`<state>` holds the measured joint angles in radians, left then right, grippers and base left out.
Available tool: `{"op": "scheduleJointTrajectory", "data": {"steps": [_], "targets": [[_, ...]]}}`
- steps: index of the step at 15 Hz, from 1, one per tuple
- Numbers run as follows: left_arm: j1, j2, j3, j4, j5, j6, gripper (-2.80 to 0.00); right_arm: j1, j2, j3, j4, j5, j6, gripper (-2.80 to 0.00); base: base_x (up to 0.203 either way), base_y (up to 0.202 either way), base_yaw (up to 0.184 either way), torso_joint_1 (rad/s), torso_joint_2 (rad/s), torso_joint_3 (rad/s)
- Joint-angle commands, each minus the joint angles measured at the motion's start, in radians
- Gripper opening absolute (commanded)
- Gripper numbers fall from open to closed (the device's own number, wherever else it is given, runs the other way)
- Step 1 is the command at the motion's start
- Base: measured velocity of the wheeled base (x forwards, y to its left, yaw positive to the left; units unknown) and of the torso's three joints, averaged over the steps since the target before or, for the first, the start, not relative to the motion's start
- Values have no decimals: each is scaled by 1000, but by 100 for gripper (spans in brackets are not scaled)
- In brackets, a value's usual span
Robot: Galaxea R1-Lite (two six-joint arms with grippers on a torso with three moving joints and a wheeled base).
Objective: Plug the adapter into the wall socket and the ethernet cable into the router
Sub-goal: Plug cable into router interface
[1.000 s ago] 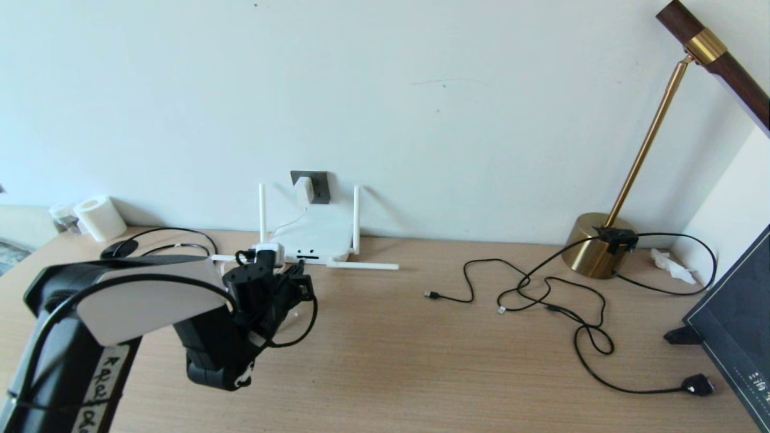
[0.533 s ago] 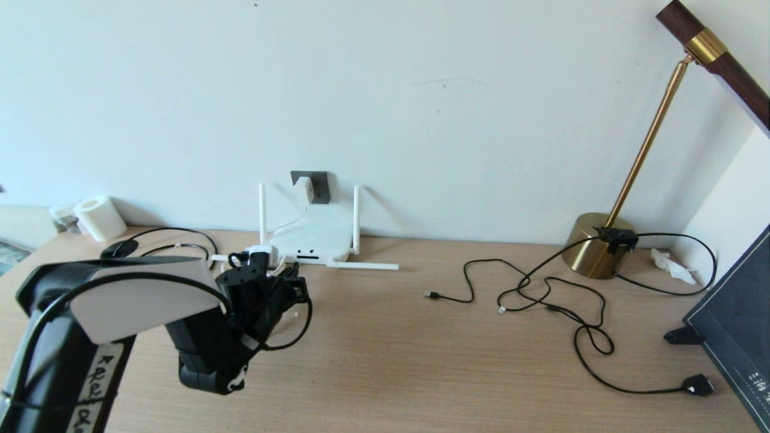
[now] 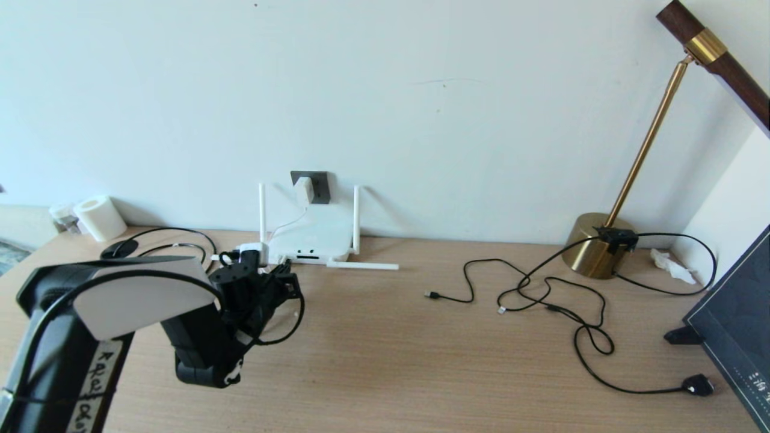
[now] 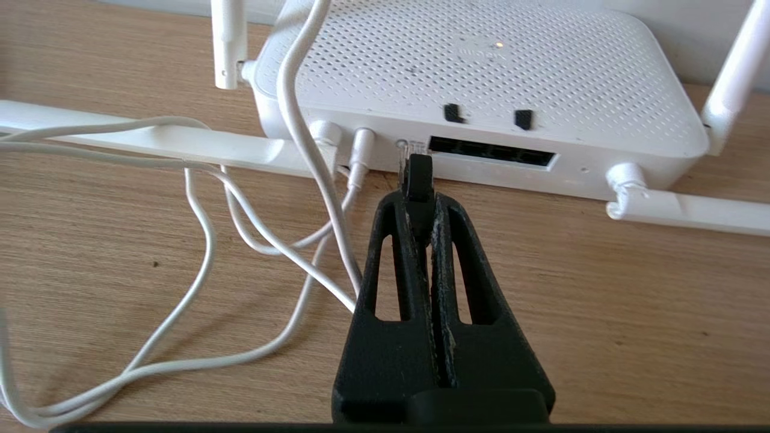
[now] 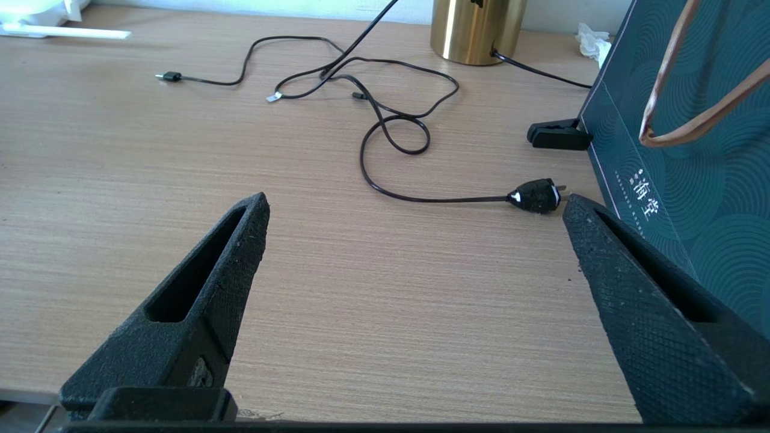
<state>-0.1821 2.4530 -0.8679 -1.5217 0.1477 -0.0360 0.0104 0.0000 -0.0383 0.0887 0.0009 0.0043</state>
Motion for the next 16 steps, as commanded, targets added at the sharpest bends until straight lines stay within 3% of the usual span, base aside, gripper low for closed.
{"op": "scheduleJointTrajectory", "data": {"steps": [1,9,16], "targets": [[1,17,-11,-8,1,-1,-280,0,2,0,0,1,0,0,0,0,0,0,0,0],[-4,26,-90,42,1,2,-280,0,1,0,0,1,0,0,0,0,0,0,0,0],[-31,27,-91,46,9,5,-280,0,1,0,0,1,0,0,0,0,0,0,0,0]]}}
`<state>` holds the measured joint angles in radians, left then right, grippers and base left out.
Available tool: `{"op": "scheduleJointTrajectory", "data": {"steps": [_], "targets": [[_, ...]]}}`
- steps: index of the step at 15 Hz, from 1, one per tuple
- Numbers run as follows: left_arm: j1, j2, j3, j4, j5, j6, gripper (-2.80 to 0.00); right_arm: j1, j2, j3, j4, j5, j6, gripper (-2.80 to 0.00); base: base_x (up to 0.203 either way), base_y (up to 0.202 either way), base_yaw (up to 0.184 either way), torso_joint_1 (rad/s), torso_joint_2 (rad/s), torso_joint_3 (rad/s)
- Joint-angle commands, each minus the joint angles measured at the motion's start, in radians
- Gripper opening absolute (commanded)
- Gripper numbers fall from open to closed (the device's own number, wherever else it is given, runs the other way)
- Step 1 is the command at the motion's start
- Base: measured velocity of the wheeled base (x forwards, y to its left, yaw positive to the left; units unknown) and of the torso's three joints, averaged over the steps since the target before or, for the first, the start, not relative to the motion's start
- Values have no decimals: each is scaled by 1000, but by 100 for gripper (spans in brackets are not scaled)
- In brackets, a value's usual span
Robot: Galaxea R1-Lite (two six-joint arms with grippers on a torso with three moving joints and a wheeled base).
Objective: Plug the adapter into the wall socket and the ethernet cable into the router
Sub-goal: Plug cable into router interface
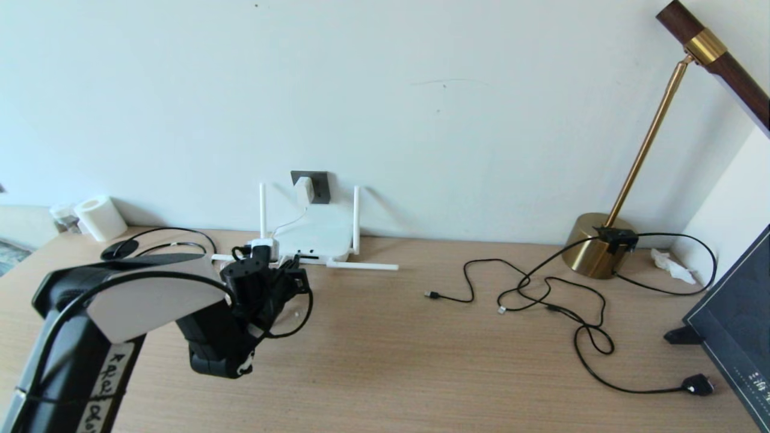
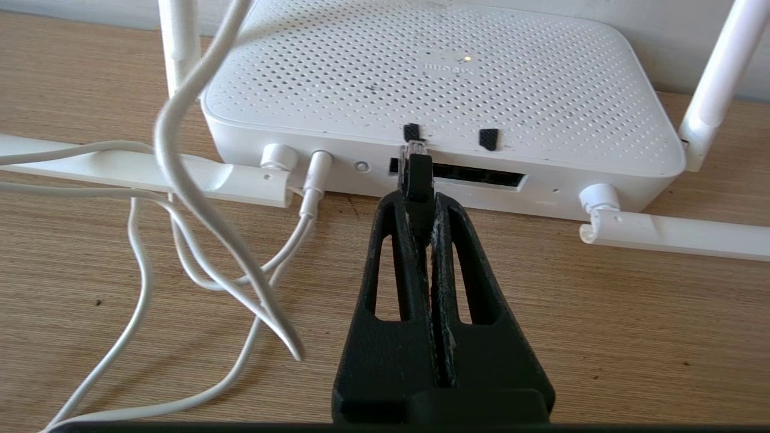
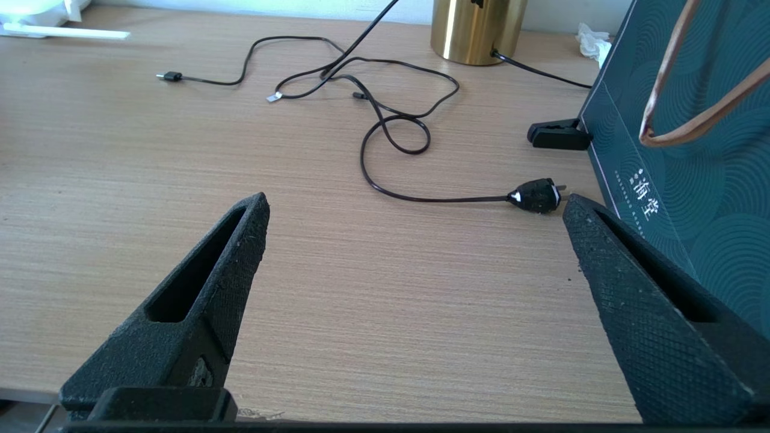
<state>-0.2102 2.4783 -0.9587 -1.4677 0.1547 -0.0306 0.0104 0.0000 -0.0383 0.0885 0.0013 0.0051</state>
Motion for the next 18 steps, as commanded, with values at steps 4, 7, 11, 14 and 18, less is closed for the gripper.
{"op": "scheduleJointTrajectory", "data": {"steps": [4,7,11,14,18], "targets": [[-5,2,6,-10,3,0,-280,0,0,0,0,0,0,0,0,0,0,0,0,0],[-9,1,9,-11,5,0,-280,0,1,0,0,0,0,0,0,0,0,0,0,0],[-8,-1,19,-13,4,0,-280,0,0,0,0,0,0,0,0,0,0,0,0,0],[-4,-7,38,-17,3,0,-280,0,2,0,0,0,0,0,0,0,0,0,0,0],[0,-5,38,-20,2,0,-280,0,1,0,0,0,0,0,0,0,0,0,0,0]]}}
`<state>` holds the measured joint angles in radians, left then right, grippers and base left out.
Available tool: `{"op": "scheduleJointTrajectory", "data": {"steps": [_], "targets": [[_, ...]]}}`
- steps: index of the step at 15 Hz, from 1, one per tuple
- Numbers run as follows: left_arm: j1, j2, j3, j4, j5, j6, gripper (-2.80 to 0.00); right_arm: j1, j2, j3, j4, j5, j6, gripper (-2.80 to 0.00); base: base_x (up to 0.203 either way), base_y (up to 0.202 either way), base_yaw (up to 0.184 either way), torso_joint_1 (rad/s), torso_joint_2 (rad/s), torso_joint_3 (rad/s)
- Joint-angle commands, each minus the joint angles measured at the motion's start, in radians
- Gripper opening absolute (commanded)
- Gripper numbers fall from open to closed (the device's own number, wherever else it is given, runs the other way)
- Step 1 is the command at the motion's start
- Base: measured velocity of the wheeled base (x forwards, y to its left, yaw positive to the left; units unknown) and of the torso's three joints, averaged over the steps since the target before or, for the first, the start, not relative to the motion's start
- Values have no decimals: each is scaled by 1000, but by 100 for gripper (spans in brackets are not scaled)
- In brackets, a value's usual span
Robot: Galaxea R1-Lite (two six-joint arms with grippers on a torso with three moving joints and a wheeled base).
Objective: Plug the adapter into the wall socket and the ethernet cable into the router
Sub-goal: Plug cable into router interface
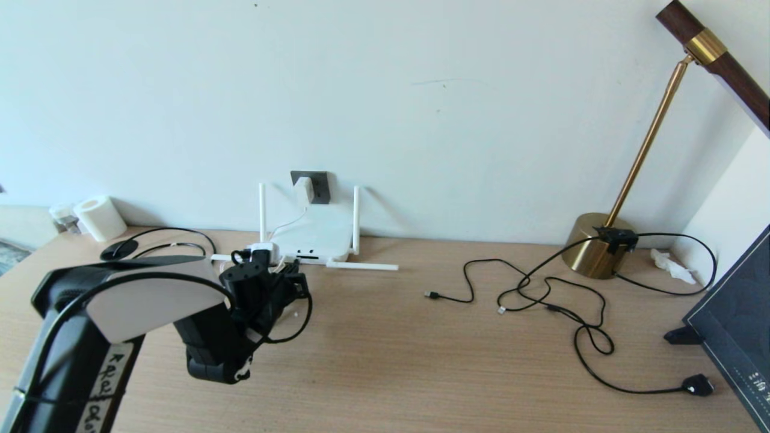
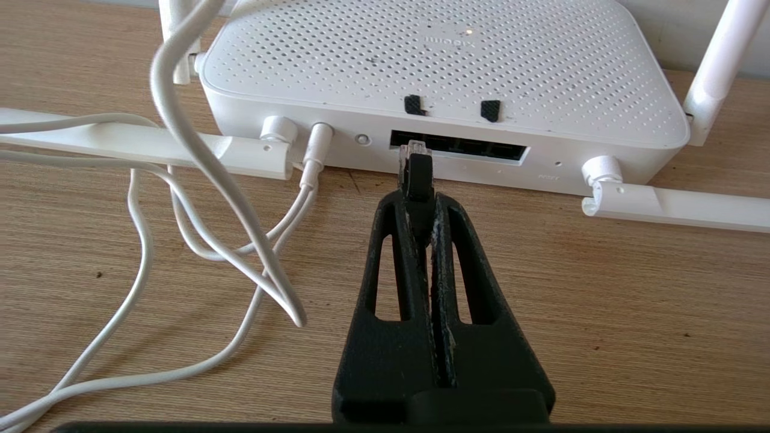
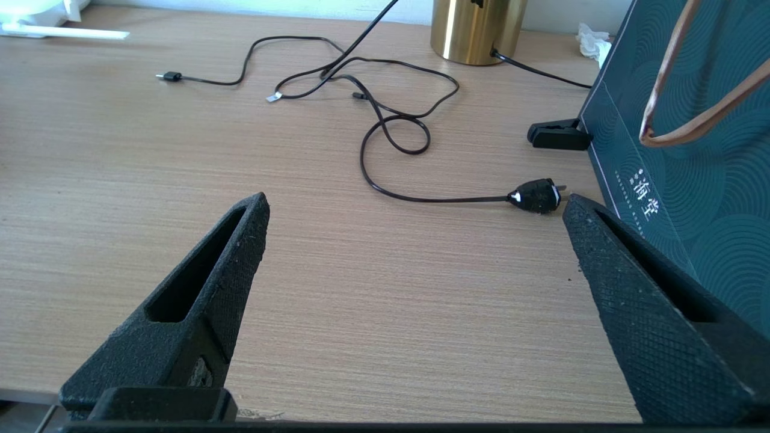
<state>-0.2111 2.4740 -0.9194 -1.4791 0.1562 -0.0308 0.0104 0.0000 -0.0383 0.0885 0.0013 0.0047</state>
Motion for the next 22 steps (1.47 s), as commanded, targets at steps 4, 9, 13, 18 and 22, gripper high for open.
{"op": "scheduleJointTrajectory", "data": {"steps": [4,9,13,18,22], "targets": [[1,5,-10,-9,0,0,-280,0,2,0,0,0,0,0,0,0,0,0,0,0],[2,6,-19,-7,0,0,-280,0,2,0,0,0,0,0,0,0,0,0,0,0],[1,8,-27,-4,0,0,-280,0,1,0,0,0,0,0,0,0,0,0,0,0],[2,14,-27,-4,-1,0,-280,0,1,0,0,0,0,0,0,0,0,0,0,0],[1,14,-27,-4,-1,0,-280,0,2,0,0,0,0,0,0,0,0,0,0,0]]}}
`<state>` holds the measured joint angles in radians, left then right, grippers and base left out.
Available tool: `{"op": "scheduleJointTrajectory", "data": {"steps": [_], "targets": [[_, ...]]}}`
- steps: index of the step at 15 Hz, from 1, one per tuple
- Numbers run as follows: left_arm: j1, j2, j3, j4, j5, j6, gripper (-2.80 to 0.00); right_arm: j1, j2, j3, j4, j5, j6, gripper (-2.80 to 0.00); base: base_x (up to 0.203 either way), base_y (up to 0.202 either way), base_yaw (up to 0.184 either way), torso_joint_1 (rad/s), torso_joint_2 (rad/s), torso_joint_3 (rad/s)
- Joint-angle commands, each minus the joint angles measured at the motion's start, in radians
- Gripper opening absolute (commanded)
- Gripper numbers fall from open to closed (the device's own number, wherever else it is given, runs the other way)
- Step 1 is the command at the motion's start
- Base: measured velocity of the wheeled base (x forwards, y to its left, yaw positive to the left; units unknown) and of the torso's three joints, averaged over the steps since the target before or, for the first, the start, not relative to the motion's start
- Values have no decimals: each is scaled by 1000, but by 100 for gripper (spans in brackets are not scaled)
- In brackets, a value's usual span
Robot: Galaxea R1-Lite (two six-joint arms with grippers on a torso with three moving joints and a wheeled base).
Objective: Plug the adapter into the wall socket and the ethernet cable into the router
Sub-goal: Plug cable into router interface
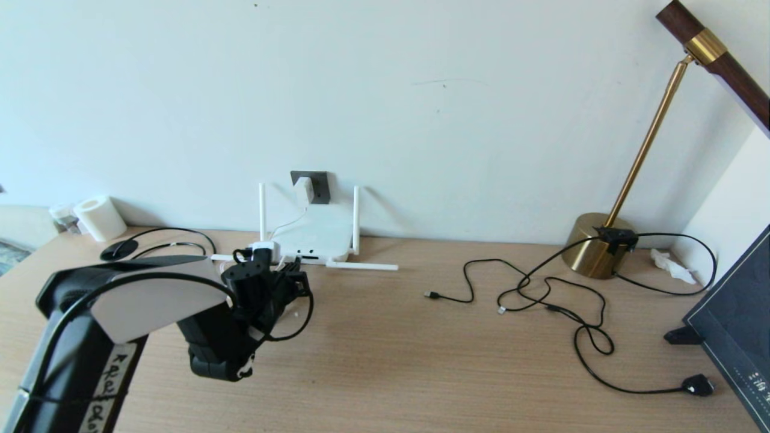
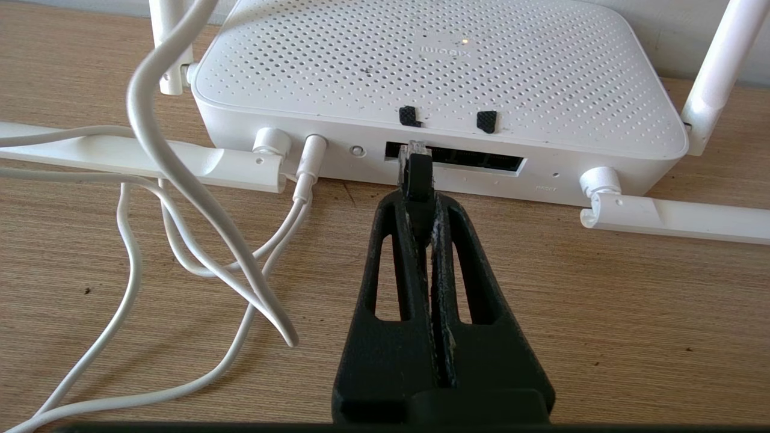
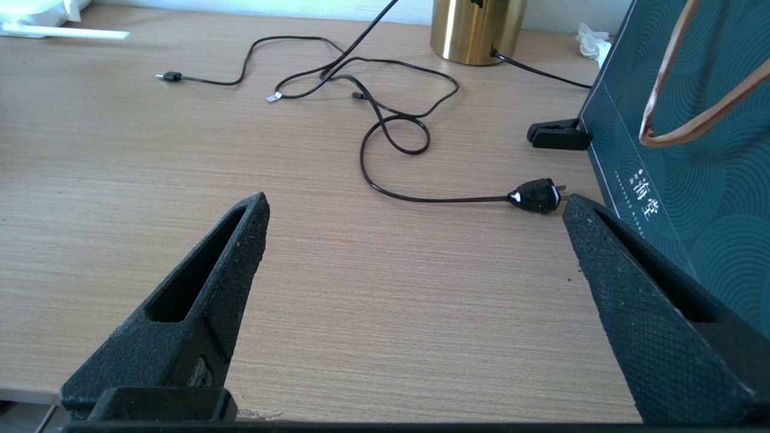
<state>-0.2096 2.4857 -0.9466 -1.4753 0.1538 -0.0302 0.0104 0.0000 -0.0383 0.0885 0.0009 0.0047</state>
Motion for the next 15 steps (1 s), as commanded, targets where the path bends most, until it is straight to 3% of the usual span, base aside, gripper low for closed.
{"op": "scheduleJointTrajectory", "data": {"steps": [1,15], "targets": [[-1,2,0,-8,1,0,-280,0,2,0,0,1,0,0,0,0,0,0,0,0],[1,2,0,-8,1,0,-280,0,2,0,0,1,0,0,0,0,0,0,0,0]]}}
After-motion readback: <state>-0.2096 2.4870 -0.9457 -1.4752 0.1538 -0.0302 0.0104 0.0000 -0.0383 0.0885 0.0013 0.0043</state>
